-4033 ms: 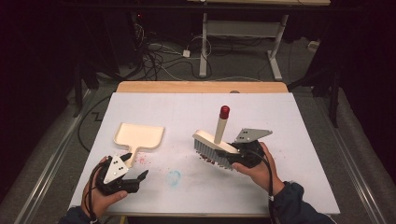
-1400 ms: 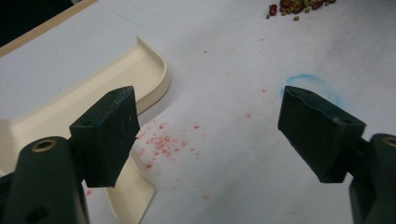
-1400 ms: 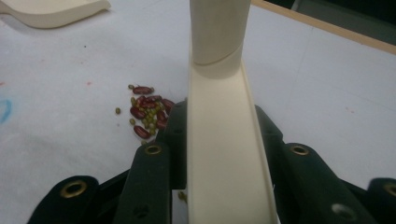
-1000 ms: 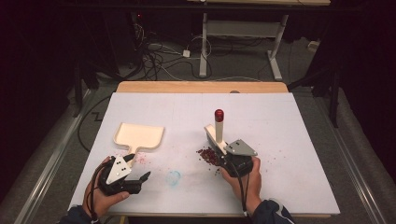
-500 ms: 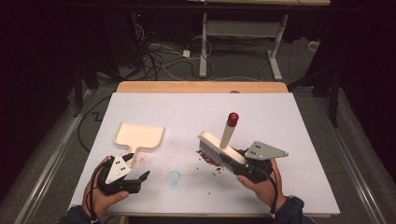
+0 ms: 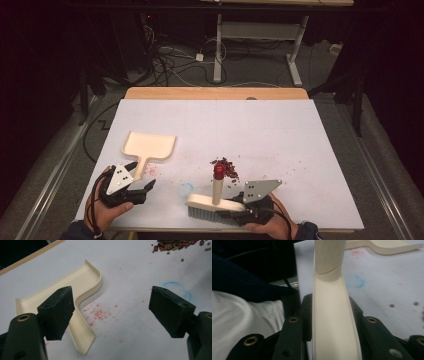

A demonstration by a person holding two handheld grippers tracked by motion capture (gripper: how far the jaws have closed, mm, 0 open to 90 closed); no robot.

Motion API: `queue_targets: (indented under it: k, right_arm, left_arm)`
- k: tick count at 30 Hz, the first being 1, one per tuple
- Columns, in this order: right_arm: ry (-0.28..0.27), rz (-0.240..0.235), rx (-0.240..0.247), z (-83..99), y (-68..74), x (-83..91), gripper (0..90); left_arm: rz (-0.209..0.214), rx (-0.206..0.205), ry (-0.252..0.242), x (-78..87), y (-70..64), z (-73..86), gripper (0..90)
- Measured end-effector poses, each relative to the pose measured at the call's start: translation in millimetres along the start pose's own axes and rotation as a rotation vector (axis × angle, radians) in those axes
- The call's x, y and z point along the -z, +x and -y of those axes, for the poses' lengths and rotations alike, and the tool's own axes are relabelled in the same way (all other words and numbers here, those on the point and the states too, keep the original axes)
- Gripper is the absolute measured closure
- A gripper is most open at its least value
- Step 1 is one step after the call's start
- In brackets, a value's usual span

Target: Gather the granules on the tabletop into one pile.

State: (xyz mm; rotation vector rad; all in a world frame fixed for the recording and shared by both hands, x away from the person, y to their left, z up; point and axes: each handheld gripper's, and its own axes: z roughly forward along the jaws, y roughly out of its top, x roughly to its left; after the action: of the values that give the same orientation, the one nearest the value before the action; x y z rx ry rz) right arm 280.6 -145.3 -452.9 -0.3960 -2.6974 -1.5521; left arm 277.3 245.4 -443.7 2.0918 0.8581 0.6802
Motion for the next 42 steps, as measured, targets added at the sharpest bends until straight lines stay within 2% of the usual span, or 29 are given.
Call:
queue_targets:
  k: [3,5,7,8,16,23,30,34,39,42]
  right_arm:
    - [-0.018,0.033,-0.023,4.5,-14.5,0.4,67.2]
    - [-0.026,0.043,-0.016,4.8,-20.6,-0.6,67.1]
    - [-0.032,0.047,-0.009,2.9,-24.7,-2.0,67.1]
    - [-0.031,0.055,0.013,1.8,-26.1,-2.4,67.2]
    - [-0.048,0.099,0.029,-6.1,-38.0,-2.2,67.6]
    - [-0.043,0.143,-0.002,-11.1,-55.6,-8.9,67.5]
    - [-0.053,0.251,-0.044,-15.9,-55.2,-12.9,67.5]
    - [-0.057,0.292,-0.039,-17.5,-55.6,-13.0,67.6]
    - [-0.078,0.330,-0.066,-19.0,-63.5,-9.9,67.7]
    - [-0.100,0.325,-0.083,-21.8,-64.6,-8.3,67.7]
  left_arm:
    - [0.001,-0.001,0.001,-0.5,-0.4,0.2,20.1]
    - [0.002,-0.003,0.002,-0.5,-0.5,0.1,20.1]
    - [0.003,-0.004,0.002,-0.7,-0.8,0.0,20.1]
    - [0.003,-0.007,0.004,-1.0,-0.9,-0.1,20.1]
    - [0.007,-0.012,0.010,-2.5,-1.7,0.0,20.1]
    - [0.010,-0.016,0.017,-3.9,-2.3,-0.1,20.1]
    - [0.012,-0.013,0.018,-3.7,-2.3,0.8,20.1]
    - [0.014,-0.017,0.019,-4.1,-2.9,0.4,20.1]
    - [0.018,-0.017,0.022,-5.4,-3.2,0.0,20.1]
    - [0.019,-0.016,0.022,-5.4,-2.9,0.3,20.1]
